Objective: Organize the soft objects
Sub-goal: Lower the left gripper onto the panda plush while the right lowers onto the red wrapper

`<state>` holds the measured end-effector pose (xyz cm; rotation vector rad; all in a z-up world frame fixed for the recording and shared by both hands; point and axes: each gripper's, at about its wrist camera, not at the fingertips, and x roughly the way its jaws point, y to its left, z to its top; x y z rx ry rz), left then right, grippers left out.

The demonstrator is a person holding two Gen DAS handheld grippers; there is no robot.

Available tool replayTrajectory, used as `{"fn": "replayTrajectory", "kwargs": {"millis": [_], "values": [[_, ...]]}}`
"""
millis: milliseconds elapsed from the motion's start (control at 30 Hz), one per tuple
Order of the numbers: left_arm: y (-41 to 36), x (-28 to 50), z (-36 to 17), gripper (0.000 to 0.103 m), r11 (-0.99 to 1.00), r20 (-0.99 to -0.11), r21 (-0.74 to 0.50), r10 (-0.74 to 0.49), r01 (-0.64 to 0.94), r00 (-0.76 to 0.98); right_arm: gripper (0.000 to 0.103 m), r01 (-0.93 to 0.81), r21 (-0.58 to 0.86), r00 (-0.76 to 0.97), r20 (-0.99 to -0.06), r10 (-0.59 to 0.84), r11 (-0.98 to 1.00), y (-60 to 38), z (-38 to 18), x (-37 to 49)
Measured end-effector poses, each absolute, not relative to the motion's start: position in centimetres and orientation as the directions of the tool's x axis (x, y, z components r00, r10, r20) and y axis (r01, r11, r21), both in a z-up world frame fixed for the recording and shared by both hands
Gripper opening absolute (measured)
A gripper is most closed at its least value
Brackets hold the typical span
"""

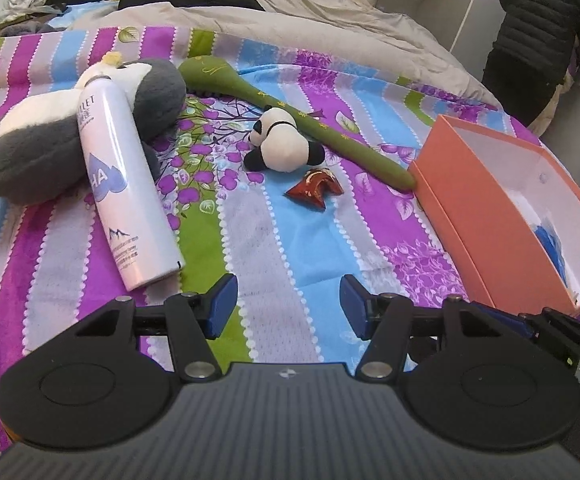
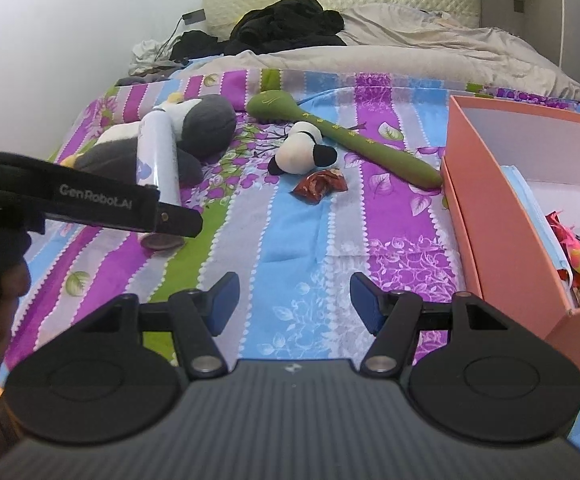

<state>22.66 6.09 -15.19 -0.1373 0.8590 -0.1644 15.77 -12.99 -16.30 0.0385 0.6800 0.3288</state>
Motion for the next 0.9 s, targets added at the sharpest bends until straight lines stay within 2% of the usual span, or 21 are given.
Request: {"fn": "replayTrajectory", "kwargs": {"millis": [100,567,900], "values": [[6.1,23.5,-15.7,0.063,0.979,-0.743,-0.189,-0.196,0.08,0.64,0.061,-0.288,0.139,0.725,-0.615,0.31,0.948,-12.9,-16.6,16.5],[5.7,29.6,-18.1,0.063,0.977,-0.765,-0.209,-0.194,0.048,0.614,0.06,-0.293,0.133,0.715,-0.627,0.309,0.947,-12.5,-17.8,21.1],[4.5,35.4,-20.1,0.064,0.977,-0.771,-0.209,-0.195,0.048,0.606,0.06,-0.241,0.189,0.692,-0.654,0.305,0.952,-13.9,-20.8,25.5]]}}
